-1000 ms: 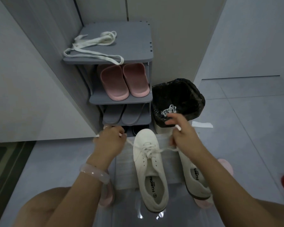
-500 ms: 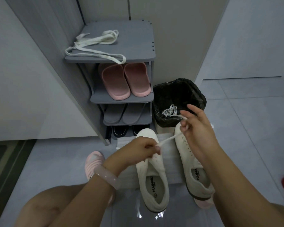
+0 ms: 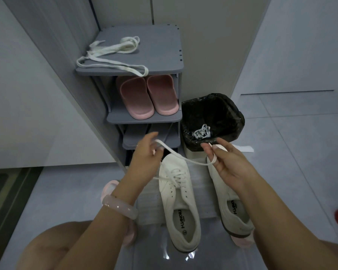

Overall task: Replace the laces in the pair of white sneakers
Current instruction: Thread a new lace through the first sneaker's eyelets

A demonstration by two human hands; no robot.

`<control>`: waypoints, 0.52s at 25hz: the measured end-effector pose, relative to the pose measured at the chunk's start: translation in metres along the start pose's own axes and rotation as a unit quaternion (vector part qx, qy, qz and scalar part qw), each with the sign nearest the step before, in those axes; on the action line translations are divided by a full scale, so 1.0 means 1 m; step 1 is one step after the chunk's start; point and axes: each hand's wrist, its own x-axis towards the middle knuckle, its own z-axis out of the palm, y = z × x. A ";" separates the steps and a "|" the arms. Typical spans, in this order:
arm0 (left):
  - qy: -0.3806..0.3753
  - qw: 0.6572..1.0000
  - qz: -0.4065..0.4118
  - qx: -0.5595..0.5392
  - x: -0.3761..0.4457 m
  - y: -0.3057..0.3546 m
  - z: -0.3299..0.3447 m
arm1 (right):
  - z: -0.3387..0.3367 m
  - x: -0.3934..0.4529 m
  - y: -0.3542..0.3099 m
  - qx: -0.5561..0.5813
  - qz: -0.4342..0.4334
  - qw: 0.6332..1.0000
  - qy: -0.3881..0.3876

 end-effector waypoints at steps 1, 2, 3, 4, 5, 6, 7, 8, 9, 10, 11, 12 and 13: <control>-0.044 0.998 0.016 0.052 0.000 -0.005 0.003 | -0.001 0.002 0.003 -0.032 -0.019 0.999 -0.007; -0.077 0.990 0.026 0.112 -0.002 -0.008 0.006 | -0.003 0.003 0.006 -0.098 -0.042 0.994 -0.015; -0.095 0.980 0.032 0.170 -0.005 -0.010 0.009 | -0.006 0.004 0.011 -0.183 -0.066 0.981 -0.022; -0.109 0.966 0.040 0.231 -0.008 -0.011 0.012 | -0.008 0.005 0.016 -0.281 -0.085 0.955 -0.028; -0.135 0.949 0.040 0.281 -0.012 -0.011 0.014 | -0.010 0.005 0.022 -0.381 -0.100 0.918 -0.041; -0.173 0.934 0.036 0.311 -0.016 -0.011 0.018 | -0.012 0.005 0.027 -0.477 -0.112 0.869 -0.067; -0.216 0.919 0.029 0.328 -0.020 -0.014 0.022 | -0.014 0.006 0.033 -0.564 -0.118 0.811 -0.103; -0.250 0.907 0.023 0.339 -0.023 -0.017 0.026 | -0.016 0.007 0.038 -0.643 -0.119 0.744 -0.140; -0.268 0.899 0.021 0.346 -0.024 -0.021 0.030 | -0.018 0.007 0.042 -0.704 -0.120 0.679 -0.170; -0.269 0.898 0.016 0.347 -0.025 -0.025 0.034 | -0.020 0.007 0.045 -0.746 -0.125 0.626 -0.190; -0.266 0.900 0.011 0.344 -0.025 -0.028 0.036 | -0.022 0.006 0.047 -0.772 -0.133 0.589 -0.199; -0.265 0.904 0.008 0.336 -0.024 -0.030 0.038 | -0.023 0.005 0.048 -0.787 -0.143 0.565 -0.202; -0.266 0.908 0.007 0.323 -0.025 -0.030 0.039 | -0.024 0.004 0.049 -0.798 -0.157 0.546 -0.201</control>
